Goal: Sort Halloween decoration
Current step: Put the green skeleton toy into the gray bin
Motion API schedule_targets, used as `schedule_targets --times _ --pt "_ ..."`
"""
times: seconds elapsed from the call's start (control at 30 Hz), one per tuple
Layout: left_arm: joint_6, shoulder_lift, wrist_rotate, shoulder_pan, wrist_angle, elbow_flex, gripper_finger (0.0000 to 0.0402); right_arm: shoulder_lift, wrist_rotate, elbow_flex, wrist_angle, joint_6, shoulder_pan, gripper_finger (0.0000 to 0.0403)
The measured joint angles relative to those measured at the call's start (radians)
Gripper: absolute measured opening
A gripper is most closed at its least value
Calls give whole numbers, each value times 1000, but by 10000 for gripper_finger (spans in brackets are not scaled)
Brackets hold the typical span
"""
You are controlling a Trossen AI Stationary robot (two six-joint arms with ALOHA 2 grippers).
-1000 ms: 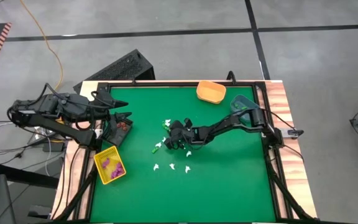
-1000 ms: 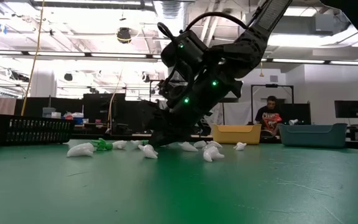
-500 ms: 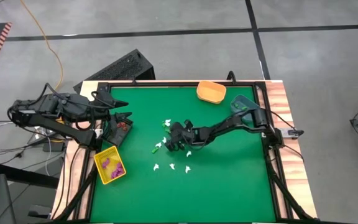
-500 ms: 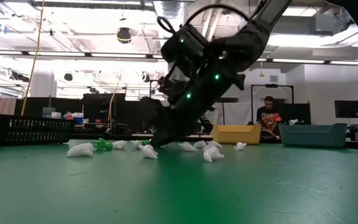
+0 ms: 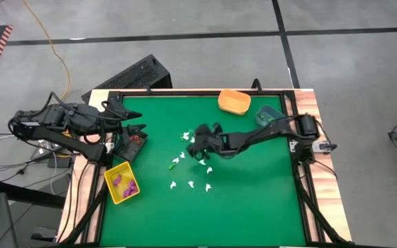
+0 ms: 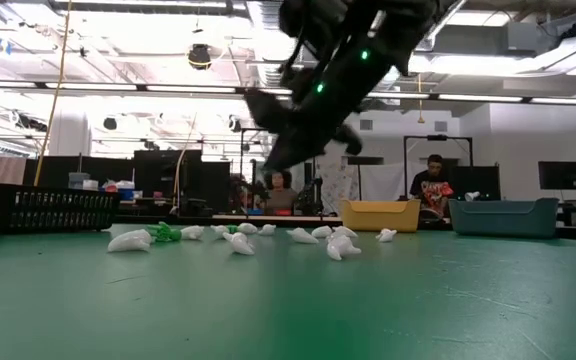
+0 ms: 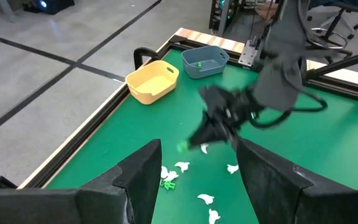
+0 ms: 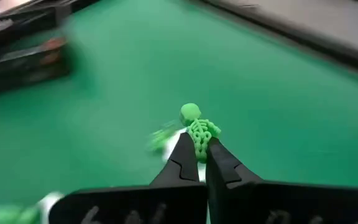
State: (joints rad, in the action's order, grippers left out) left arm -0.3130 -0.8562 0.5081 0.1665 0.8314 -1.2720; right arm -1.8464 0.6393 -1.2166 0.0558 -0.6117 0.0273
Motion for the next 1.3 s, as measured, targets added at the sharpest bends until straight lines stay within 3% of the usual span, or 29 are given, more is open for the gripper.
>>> schedule_targets --times 0.23,0.47,0.6,0.9,1.3 --pt "0 0 0 0 0 0 199 164 138 0 480 -264 -71 2" --pt "-1 0 2 0 -3 0 199 280 201 0 1060 -697 -131 2" --pt "-1 0 4 0 -3 0 199 329 205 43 1245 -848 -159 2" --pt "-21 0 15 0 1 0 199 494 126 284 1226 -1006 -244 2" --pt "-34 0 15 0 1 0 199 627 81 530 856 -1014 -380 2"
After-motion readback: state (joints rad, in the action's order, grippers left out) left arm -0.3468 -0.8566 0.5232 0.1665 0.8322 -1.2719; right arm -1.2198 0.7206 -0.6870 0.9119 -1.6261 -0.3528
